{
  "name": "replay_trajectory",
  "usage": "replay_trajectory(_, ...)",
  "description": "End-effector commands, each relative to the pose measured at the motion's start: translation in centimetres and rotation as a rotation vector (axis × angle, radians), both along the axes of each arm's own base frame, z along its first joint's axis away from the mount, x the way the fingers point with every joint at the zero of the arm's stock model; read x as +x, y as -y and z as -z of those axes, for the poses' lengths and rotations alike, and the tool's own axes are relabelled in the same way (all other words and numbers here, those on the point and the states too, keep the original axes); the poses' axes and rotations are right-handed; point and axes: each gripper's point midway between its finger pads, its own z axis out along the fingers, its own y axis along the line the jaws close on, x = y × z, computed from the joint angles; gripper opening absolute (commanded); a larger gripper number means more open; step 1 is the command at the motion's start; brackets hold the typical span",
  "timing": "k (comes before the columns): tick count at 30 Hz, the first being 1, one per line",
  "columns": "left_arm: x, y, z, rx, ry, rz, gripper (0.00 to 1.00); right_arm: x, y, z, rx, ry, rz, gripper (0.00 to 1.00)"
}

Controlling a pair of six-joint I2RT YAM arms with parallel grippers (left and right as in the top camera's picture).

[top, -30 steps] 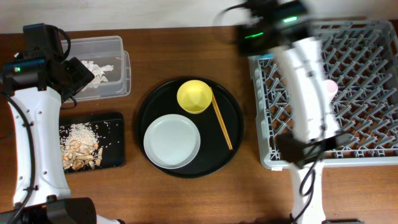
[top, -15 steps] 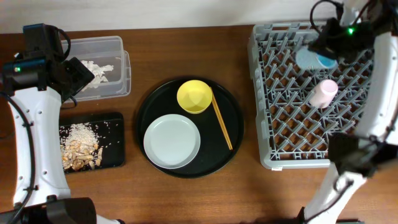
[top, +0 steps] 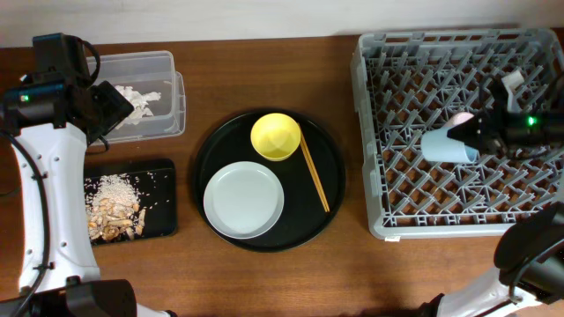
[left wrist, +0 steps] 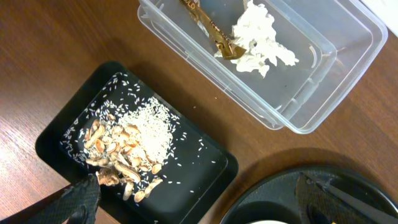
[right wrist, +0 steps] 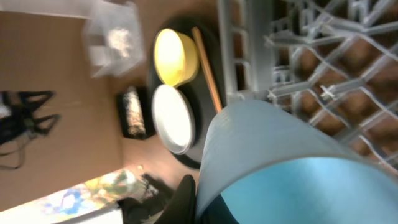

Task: Sort waste into correct bins and load items into the dishwasher rack
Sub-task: 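Carry the blue cup into the rack and set it upside down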

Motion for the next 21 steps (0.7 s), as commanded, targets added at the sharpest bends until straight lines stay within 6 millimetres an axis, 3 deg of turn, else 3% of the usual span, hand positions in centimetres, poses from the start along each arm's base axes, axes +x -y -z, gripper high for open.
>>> replay_trajectory(1, -0.2, -0.3, -0.8, 0.011, 0.022, -0.015, 0.99, 0.9, 0.3, -0.3, 0.162, 0.183, 0.033, 0.04)
replay_trajectory(7, -0.2, -0.3, -0.8, 0.011, 0.022, -0.014, 0.99, 1.0, 3.0, 4.3, 0.213, 0.159, 0.137, 0.04)
replay_trajectory(12, -0.2, -0.3, -0.8, 0.011, 0.022, -0.015, 0.99, 0.8, 3.8, 6.0, 0.304, 0.105, 0.196, 0.04)
replay_trajectory(21, -0.2, -0.3, -0.8, 0.011, 0.022, -0.015, 0.99, 1.0, 0.8, 4.6, 0.433, 0.063, 0.170, 0.04)
